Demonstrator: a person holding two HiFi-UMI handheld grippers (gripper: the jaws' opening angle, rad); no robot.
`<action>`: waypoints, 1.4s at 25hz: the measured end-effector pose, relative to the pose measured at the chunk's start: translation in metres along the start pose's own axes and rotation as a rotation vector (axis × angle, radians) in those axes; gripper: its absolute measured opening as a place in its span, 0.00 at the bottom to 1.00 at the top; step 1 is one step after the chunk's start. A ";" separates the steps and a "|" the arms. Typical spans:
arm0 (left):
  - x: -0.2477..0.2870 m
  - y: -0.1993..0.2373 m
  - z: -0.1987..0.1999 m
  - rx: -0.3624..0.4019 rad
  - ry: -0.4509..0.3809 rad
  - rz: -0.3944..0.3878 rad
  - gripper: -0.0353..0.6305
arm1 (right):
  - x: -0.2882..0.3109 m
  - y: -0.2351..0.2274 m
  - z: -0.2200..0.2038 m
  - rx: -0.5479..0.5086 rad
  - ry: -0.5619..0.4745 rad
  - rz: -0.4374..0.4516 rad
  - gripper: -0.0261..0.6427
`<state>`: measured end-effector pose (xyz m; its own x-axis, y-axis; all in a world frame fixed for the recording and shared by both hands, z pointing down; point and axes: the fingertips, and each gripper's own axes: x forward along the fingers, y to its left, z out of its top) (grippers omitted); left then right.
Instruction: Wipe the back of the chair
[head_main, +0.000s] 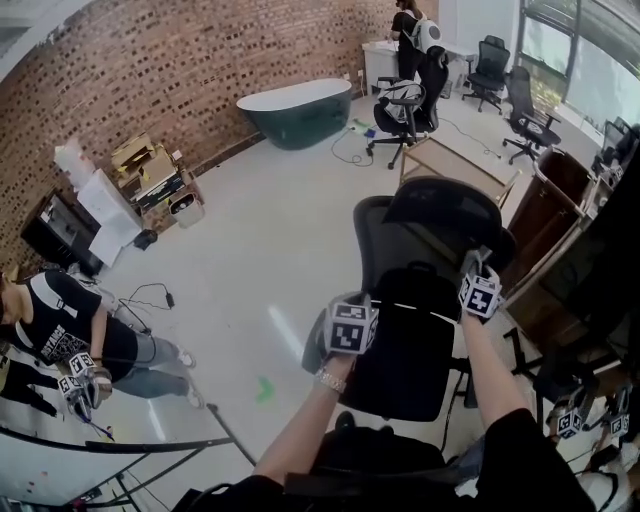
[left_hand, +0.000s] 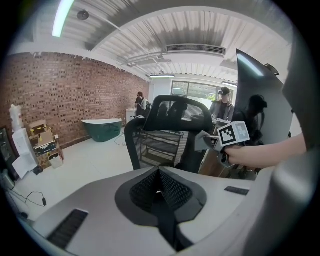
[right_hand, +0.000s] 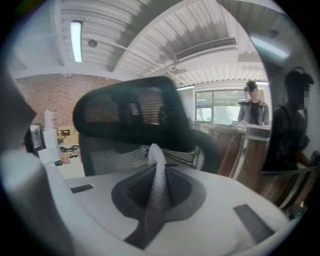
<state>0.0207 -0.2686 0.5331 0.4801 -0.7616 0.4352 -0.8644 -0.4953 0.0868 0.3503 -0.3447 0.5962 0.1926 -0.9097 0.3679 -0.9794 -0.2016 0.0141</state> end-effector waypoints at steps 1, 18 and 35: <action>-0.001 0.003 -0.001 -0.005 0.004 0.009 0.04 | 0.002 0.033 0.000 -0.003 -0.001 0.057 0.08; -0.010 0.052 -0.006 -0.034 0.058 0.126 0.04 | 0.058 0.292 -0.023 -0.211 0.149 0.440 0.08; 0.022 0.016 -0.004 0.007 0.085 0.019 0.04 | 0.083 0.067 -0.045 -0.158 0.210 0.124 0.08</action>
<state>0.0170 -0.2917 0.5475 0.4491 -0.7329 0.5111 -0.8719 -0.4845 0.0714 0.2976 -0.4179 0.6692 0.0702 -0.8252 0.5604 -0.9952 -0.0195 0.0959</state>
